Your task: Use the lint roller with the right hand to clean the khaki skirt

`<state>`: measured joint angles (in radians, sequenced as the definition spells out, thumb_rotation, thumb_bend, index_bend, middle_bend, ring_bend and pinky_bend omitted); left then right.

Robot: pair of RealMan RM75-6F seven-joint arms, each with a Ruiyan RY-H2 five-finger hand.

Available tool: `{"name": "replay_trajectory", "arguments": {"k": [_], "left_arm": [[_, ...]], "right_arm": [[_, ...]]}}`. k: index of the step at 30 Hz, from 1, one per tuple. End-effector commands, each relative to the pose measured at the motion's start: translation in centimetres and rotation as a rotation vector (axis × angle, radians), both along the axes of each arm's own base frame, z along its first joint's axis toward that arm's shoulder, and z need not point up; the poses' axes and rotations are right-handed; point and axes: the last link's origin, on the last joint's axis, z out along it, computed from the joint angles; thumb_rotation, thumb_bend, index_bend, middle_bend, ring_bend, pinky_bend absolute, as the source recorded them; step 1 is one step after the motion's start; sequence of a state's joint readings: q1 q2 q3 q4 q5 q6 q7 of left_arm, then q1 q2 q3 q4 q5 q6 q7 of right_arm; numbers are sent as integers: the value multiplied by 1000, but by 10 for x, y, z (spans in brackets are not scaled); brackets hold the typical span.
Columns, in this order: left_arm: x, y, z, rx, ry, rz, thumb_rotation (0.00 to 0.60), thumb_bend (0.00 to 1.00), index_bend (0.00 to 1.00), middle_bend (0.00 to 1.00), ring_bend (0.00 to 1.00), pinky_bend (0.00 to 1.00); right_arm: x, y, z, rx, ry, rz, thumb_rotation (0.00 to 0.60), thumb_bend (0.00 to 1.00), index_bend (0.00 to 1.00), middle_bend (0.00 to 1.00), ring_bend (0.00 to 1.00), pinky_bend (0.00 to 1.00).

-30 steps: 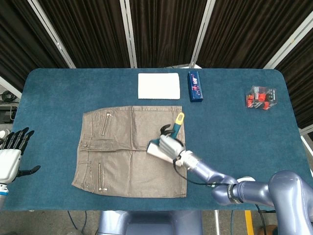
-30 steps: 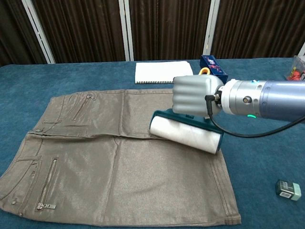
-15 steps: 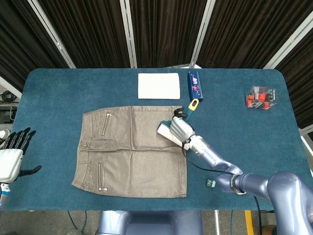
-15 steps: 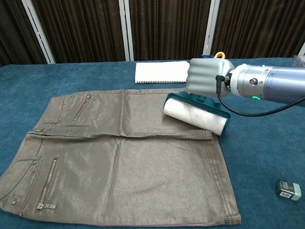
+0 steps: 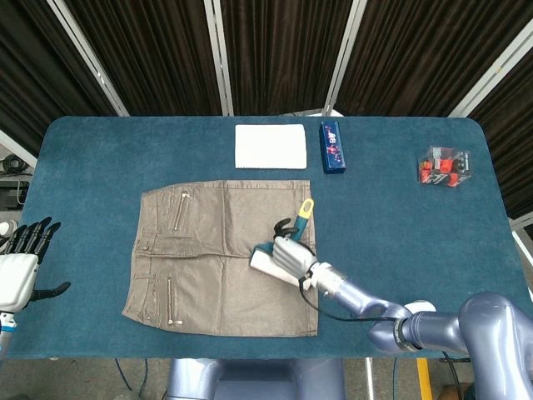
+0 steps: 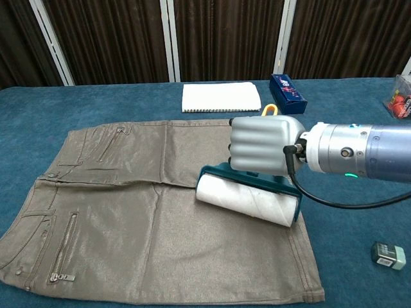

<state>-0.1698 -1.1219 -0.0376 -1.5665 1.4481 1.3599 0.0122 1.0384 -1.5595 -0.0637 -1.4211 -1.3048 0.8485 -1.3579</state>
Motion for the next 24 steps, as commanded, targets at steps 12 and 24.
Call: {"name": "replay_trajectory", "arguments": {"k": [12, 24], "left_arm": [[-1, 0, -1, -4, 5, 2, 600, 0, 0, 0, 0, 0], [-1, 0, -2, -5, 8, 6, 600, 0, 0, 0, 0, 0]], "right_arm": [[-3, 45, -4, 82, 37, 126, 600, 627, 580, 621, 544, 393], [-5, 45, -8, 79, 31, 156, 600, 627, 580, 620, 551, 394]]}}
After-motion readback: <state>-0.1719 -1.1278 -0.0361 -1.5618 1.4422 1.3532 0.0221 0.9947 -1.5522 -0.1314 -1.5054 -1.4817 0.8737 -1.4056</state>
